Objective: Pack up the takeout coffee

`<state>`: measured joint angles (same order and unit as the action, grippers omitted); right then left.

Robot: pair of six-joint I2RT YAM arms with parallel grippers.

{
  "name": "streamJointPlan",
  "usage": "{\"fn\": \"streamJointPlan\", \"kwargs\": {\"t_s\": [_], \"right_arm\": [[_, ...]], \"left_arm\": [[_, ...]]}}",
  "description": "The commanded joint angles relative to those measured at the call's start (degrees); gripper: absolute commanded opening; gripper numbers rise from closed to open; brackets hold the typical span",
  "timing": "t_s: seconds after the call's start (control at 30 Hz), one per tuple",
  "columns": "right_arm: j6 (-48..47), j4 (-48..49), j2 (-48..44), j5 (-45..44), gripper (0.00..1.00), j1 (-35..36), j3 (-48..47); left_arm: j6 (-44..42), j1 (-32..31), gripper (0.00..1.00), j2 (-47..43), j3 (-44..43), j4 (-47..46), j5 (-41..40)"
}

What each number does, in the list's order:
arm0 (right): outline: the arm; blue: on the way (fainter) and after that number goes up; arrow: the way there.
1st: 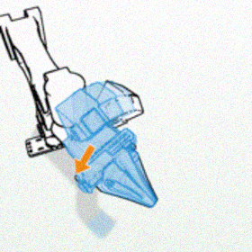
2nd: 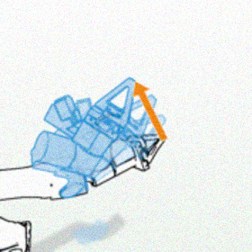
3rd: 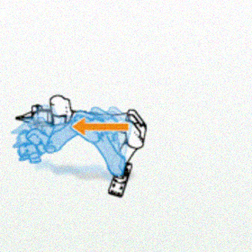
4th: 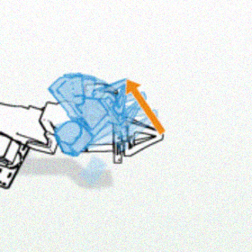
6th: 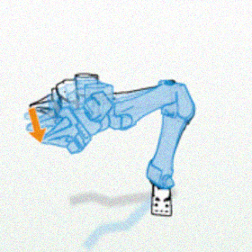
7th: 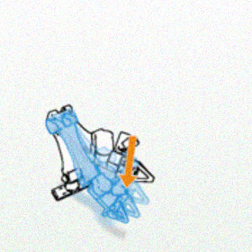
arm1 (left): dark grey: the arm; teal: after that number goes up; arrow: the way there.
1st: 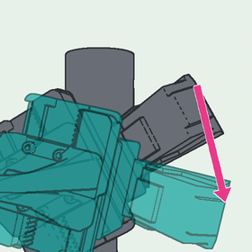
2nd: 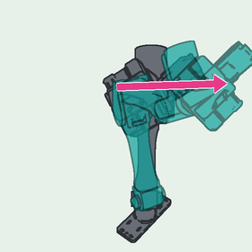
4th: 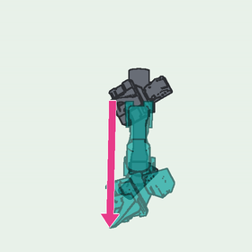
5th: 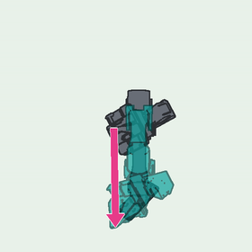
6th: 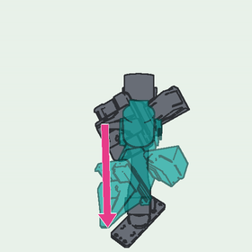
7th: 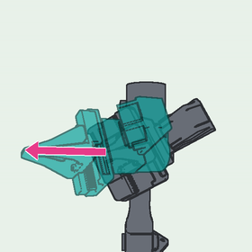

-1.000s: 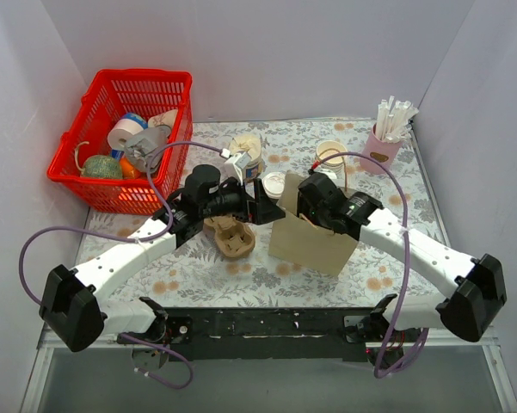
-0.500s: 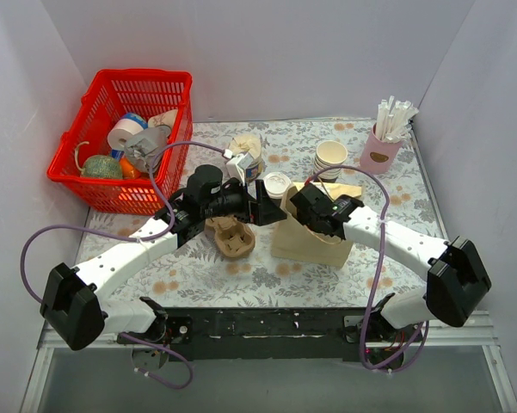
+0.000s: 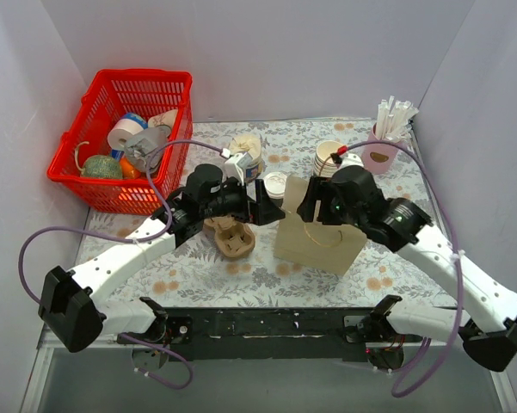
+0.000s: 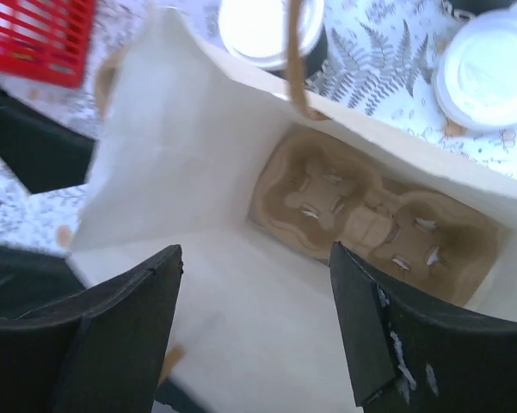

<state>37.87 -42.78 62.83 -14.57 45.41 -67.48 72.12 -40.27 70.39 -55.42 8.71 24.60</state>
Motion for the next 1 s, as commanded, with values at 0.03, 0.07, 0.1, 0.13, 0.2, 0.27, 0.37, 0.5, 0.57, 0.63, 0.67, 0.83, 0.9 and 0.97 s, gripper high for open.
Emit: {"fn": "streamJointPlan", "kwargs": {"t_s": [0.03,0.07,0.1,0.13,0.2,0.27,0.37,0.5,0.57,0.63,0.67,0.83,0.9,0.97], "right_arm": [[-2.4,1.4,-7.5,-0.1,0.79,-0.1,-2.0],[-2.9,1.9,-8.8,-0.5,0.8,-0.1,-2.0],[-3.3,3.6,-11.2,-0.8,0.8,-0.1,-1.8],[-3.7,4.7,-12.5,-1.0,0.81,-0.1,-1.5],[-5.6,9.4,-16.6,-0.6,0.82,-0.1,-0.3],[-7.4,13.4,-19.7,0.3,0.83,-0.1,1.2],[-9.3,20.9,-25.3,2.3,0.84,-0.1,3.8],[-10.4,22.8,-29.3,2.8,0.85,-0.1,5.3],[-10.4,20.7,-29.6,0.4,0.85,-0.1,4.9],[-10.3,19.3,-29.9,-1.9,0.84,-0.1,4.9],[-10.3,18.6,-30.1,-2.0,0.85,-0.1,4.9],[-10.4,16.9,-32.1,-3.9,0.84,-0.1,5.0],[-10.4,16.0,-32.8,-5.3,0.85,-0.1,5.3],[-9.9,15.4,-33.0,-6.5,0.84,0.0,5.3]], "left_arm": [[-2.6,-0.2,0.98,-1.8,-5.8,5.7,-5.0],[-3.1,-0.2,0.98,-1.7,-6.6,6.7,-6.1],[-3.5,-0.2,0.98,-1.6,-7.6,8.3,-6.7],[-3.7,-0.3,0.98,-1.6,-9.1,9.0,-7.3],[-4.5,-0.2,0.98,-1.3,-10.6,10.0,-8.2],[-4.9,-0.3,0.98,-0.3,-12.8,10.5,-8.5],[-5.7,-0.7,0.98,1.8,-16.4,11.9,-9.4],[-7.2,-3.7,0.98,8.3,-21.4,16.1,-12.3],[-8.0,-5.5,0.98,10.6,-23.0,17.9,-16.8],[-8.4,-8.0,0.98,14.5,-26.3,22.3,-20.0],[-8.3,-8.8,0.98,15.6,-27.6,24.4,-24.5],[-5.1,-12.4,0.71,18.2,-31.6,33.5,-36.2],[-4.2,-13.7,0.64,17.3,-31.6,33.0,-35.9],[-3.8,-14.6,0.41,16.9,-33.1,33.0,-35.7]]}}
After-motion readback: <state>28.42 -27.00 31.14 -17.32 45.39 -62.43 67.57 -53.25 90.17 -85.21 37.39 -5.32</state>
